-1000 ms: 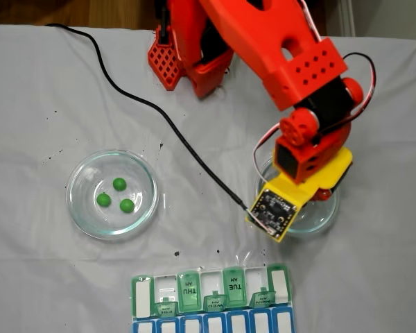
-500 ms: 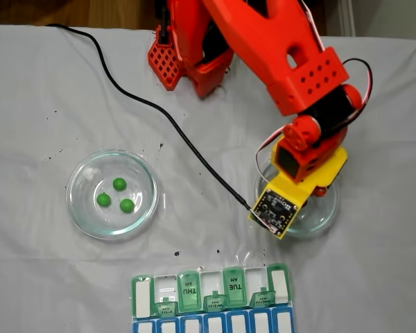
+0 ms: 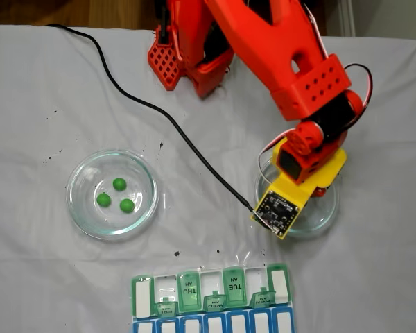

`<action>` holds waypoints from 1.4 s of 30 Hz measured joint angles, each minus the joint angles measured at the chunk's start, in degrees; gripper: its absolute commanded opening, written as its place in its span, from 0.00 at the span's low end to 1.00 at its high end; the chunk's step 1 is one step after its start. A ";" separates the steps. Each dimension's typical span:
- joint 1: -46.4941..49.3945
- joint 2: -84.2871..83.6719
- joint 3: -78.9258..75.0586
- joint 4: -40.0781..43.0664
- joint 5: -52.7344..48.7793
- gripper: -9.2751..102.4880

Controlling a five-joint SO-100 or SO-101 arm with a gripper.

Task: Sort medicines into box.

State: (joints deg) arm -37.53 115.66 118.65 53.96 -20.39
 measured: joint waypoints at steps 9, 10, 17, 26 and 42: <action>-0.53 -0.09 0.00 -2.37 1.23 0.21; -0.53 -0.53 0.00 -2.72 1.41 0.21; -0.53 -2.72 0.00 -4.48 2.20 0.21; -0.53 -4.39 -0.09 -4.48 4.39 0.21; -0.53 -5.89 -1.14 -5.54 5.19 0.23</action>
State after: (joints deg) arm -38.06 109.78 117.51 48.43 -15.21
